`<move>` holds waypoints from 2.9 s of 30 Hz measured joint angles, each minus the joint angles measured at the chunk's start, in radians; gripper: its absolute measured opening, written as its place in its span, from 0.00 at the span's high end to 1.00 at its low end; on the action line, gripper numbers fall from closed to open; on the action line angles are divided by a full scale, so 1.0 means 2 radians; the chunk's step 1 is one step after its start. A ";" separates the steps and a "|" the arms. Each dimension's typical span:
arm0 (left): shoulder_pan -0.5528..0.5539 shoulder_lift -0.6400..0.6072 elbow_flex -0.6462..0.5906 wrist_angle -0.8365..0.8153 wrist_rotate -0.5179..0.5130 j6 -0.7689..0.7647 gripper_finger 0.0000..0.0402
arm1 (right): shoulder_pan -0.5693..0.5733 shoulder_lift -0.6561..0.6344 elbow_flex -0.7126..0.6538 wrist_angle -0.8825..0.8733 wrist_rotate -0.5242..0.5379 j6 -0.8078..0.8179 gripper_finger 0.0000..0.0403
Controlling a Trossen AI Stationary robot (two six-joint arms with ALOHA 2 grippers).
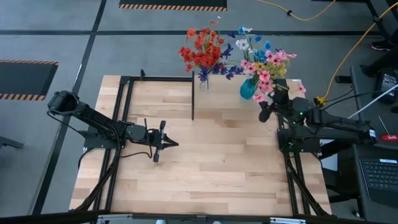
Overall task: Pick and place flowers into a vace then onto a shelf
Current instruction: Return to Home Position
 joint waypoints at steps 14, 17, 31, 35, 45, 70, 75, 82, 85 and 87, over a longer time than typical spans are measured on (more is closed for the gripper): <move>0.015 -0.089 0.000 -0.052 -0.009 0.024 0.99 | 0.130 0.000 0.000 -0.027 0.017 0.015 0.97; 0.028 -0.143 0.000 -0.125 -0.010 0.024 0.99 | 0.158 0.014 0.000 -0.026 0.017 0.030 0.99; 0.102 -0.303 -0.113 -0.077 0.064 0.040 0.99 | 0.289 0.229 0.000 0.183 0.019 0.016 0.99; 0.127 -0.358 -0.122 -0.106 0.095 0.051 0.99 | 0.310 0.275 0.000 0.206 0.023 0.041 1.00; 0.185 -0.485 -0.122 -0.235 0.118 0.056 1.00 | 0.344 0.358 0.000 0.274 0.056 0.051 0.99; 0.237 -0.563 -0.122 -0.323 0.139 0.035 0.99 | 0.244 0.325 -0.172 0.594 -0.081 -0.072 1.00; 0.237 -0.563 -0.122 -0.323 0.139 0.035 0.99 | 0.243 0.288 -0.205 0.594 -0.092 -0.076 1.00; 0.237 -0.563 -0.122 -0.323 0.139 0.008 0.99 | 0.243 0.276 -0.227 0.590 -0.092 -0.089 0.99; 0.237 -0.563 -0.122 -0.323 0.139 0.008 0.99 | 0.243 0.276 -0.228 0.574 -0.092 -0.089 0.97; 0.237 -0.563 -0.122 -0.323 0.139 0.008 0.99 | 0.243 0.276 -0.228 0.570 -0.092 -0.089 0.96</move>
